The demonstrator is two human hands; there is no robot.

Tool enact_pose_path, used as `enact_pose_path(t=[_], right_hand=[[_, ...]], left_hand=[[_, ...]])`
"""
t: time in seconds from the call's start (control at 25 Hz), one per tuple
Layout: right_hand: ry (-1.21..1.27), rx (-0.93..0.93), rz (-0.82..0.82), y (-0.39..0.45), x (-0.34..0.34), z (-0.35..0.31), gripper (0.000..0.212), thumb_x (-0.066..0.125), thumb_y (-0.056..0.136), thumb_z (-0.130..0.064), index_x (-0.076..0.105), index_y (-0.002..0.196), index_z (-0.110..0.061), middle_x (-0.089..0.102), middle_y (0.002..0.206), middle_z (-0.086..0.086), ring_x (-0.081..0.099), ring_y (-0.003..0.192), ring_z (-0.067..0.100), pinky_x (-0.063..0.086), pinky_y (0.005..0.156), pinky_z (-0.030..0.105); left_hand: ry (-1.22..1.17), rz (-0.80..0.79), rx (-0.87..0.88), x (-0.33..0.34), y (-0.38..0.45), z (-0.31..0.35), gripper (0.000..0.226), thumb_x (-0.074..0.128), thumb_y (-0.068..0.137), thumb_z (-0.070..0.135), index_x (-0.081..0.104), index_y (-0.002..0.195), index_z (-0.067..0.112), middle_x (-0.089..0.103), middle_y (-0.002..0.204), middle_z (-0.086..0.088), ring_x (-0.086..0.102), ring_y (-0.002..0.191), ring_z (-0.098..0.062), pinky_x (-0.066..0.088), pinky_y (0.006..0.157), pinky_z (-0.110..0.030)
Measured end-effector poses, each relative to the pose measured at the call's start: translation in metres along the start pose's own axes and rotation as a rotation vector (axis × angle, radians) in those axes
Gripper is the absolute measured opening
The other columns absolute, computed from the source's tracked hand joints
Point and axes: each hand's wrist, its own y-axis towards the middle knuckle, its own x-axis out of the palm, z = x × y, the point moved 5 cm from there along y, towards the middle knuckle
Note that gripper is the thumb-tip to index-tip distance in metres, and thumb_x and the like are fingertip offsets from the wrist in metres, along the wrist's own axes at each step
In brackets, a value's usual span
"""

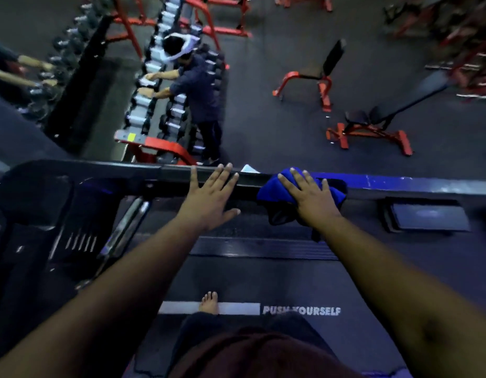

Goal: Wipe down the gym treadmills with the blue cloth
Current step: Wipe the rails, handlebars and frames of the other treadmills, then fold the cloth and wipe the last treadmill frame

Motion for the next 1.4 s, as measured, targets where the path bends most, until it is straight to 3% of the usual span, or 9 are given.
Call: enact_pose_path(t=[0.2, 0.4, 0.48, 0.64, 0.8, 0.88, 1.0, 1.28, 1.4], right_hand=[[0.223, 0.279, 0.031, -0.076, -0.002, 0.112, 0.089, 0.056, 0.089, -0.005, 0.013, 0.152, -0.051, 0.009, 0.166, -0.005, 0.028, 0.145, 0.032, 0.046, 0.101, 0.051], [0.819, 0.446, 0.434, -0.183, 0.003, 0.214, 0.068, 0.069, 0.087, -0.016, 0.043, 0.149, -0.026, 0.04, 0.15, 0.011, 0.045, 0.134, 0.03, 0.038, 0.112, 0.035], [0.943, 0.523, 0.507, -0.234, 0.01, 0.262, 0.073, 0.076, 0.084, -0.025, 0.042, 0.149, -0.022, 0.037, 0.15, 0.01, 0.04, 0.139, 0.024, 0.031, 0.117, 0.032], [1.084, 0.627, 0.588, -0.324, 0.013, 0.338, 0.095, 0.078, 0.083, -0.036, 0.02, 0.157, -0.02, 0.031, 0.145, -0.002, 0.026, 0.136, 0.001, 0.021, 0.115, 0.017], [1.4, 0.818, 0.666, -0.404, 0.016, 0.411, 0.063, 0.069, 0.093, -0.033, 0.044, 0.148, -0.015, 0.058, 0.122, 0.009, 0.059, 0.105, 0.012, 0.049, 0.091, 0.026], [1.355, 0.827, 0.701, -0.431, 0.017, 0.444, 0.032, 0.071, 0.091, -0.035, 0.07, 0.111, -0.01, 0.07, 0.093, 0.009, 0.061, 0.08, 0.012, 0.049, 0.073, 0.03], [1.159, 1.028, 0.851, -0.471, 0.02, 0.492, 0.03, 0.078, 0.082, -0.042, 0.067, 0.084, -0.014, 0.06, 0.081, -0.002, 0.055, 0.082, 0.013, 0.046, 0.075, 0.03], [1.191, 1.31, 1.172, -0.526, 0.001, 0.594, 0.026, 0.082, 0.08, -0.025, 0.062, 0.09, -0.012, 0.065, 0.087, -0.006, 0.058, 0.075, 0.001, 0.05, 0.07, 0.021], [1.158, 1.382, 1.297, -0.551, -0.007, 0.631, 0.028, 0.081, 0.081, -0.022, 0.062, 0.1, -0.013, 0.064, 0.097, -0.004, 0.059, 0.082, 0.004, 0.05, 0.072, 0.019]], left_hand=[[0.008, -0.063, 0.179, -0.013, 0.078, 0.168, 0.09, 0.031, 0.089, 0.075, 0.01, 0.159, 0.022, -0.003, 0.167, 0.002, -0.005, 0.154, -0.015, -0.006, 0.113, -0.072], [-0.36, -0.103, 0.233, -0.031, 0.133, 0.338, 0.077, 0.038, 0.093, 0.068, 0.03, 0.152, 0.019, 0.04, 0.156, -0.005, 0.032, 0.147, -0.021, 0.01, 0.119, -0.054], [-0.61, -0.196, 0.305, -0.042, 0.145, 0.412, 0.047, 0.052, 0.095, 0.056, 0.057, 0.123, 0.019, 0.067, 0.119, -0.003, 0.06, 0.116, -0.024, 0.04, 0.098, -0.039], [-0.904, -0.29, 0.514, -0.058, 0.16, 0.522, 0.01, 0.07, 0.088, 0.028, 0.062, 0.083, 0.027, 0.063, 0.071, 0.02, 0.056, 0.065, 0.001, 0.044, 0.069, -0.034], [-1.051, -0.393, 0.638, -0.085, 0.166, 0.63, 0.018, 0.069, 0.091, 0.012, 0.062, 0.09, 0.028, 0.064, 0.078, 0.017, 0.059, 0.075, -0.001, 0.046, 0.073, -0.022], [-1.071, -0.427, 0.703, -0.096, 0.176, 0.679, 0.012, 0.067, 0.093, 0.015, 0.061, 0.095, 0.025, 0.067, 0.085, 0.015, 0.061, 0.082, -0.003, 0.048, 0.076, -0.02], [-1.017, -0.372, 0.784, -0.103, 0.204, 0.739, 0.011, 0.065, 0.095, 0.027, 0.061, 0.103, 0.021, 0.069, 0.097, 0.009, 0.064, 0.092, -0.006, 0.051, 0.084, -0.029], [-1.049, -0.481, 0.867, -0.089, 0.282, 0.886, 0.048, 0.063, 0.08, 0.068, 0.065, 0.108, 0.028, 0.072, 0.112, -0.001, 0.066, 0.109, -0.021, 0.05, 0.099, -0.051], [-1.013, -0.36, 0.892, -0.111, 0.299, 0.936, 0.038, 0.062, 0.086, 0.051, 0.067, 0.111, 0.023, 0.065, 0.113, 0.002, 0.063, 0.107, -0.016, 0.05, 0.099, -0.04]])
